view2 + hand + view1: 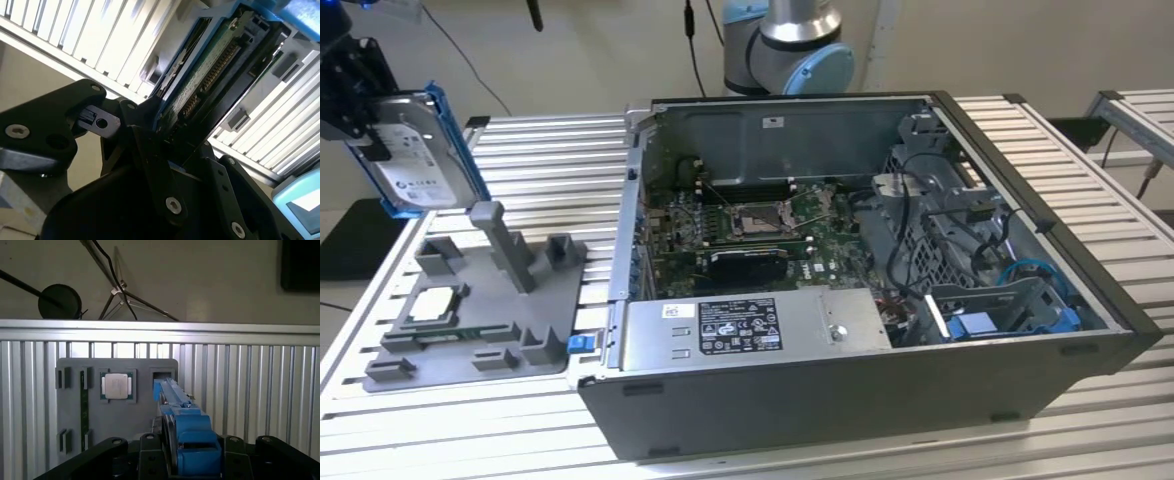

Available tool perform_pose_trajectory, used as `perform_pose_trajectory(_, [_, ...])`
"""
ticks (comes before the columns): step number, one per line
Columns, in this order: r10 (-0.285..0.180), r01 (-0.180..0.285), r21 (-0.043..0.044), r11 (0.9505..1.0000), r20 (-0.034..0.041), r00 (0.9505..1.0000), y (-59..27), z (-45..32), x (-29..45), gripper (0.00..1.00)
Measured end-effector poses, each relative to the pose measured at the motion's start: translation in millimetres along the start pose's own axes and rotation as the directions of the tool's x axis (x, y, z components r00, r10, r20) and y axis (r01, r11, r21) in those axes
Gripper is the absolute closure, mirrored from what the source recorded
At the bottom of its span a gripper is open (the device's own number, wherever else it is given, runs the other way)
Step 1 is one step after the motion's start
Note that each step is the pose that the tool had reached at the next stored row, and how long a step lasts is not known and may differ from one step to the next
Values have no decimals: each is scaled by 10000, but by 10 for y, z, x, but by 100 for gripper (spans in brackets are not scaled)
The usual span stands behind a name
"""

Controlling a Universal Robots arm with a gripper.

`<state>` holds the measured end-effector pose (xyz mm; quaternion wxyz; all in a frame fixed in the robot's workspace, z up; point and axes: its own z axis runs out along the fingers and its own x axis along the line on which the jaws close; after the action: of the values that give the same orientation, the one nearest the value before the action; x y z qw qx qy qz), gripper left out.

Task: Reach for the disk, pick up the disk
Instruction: 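Pick up the disk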

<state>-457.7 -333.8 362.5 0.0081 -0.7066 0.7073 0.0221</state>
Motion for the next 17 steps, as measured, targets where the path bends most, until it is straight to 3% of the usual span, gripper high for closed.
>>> perform_pose_trajectory(17, [1, -1, 6, 10000, 1, 10000, 7, -203, -9, 100])
